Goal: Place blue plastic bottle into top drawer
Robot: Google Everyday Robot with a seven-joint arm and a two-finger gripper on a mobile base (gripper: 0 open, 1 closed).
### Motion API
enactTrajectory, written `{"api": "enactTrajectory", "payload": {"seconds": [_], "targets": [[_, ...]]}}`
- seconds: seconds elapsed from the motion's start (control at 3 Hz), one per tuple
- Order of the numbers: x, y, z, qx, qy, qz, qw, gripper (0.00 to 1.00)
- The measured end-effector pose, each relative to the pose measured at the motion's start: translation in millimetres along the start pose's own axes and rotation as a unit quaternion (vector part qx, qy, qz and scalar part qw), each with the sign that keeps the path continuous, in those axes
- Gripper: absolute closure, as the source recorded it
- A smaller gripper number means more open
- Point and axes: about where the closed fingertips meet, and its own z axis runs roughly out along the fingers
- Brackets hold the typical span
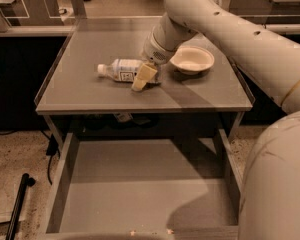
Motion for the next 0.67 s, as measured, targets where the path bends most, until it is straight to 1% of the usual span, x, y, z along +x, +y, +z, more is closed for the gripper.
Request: {"api": "enactTrajectory", "payload": {"seconds": [0.67], "targets": [[0.0, 0.0, 0.0, 0.0, 0.0, 0.0, 1.0, 0.72]]}}
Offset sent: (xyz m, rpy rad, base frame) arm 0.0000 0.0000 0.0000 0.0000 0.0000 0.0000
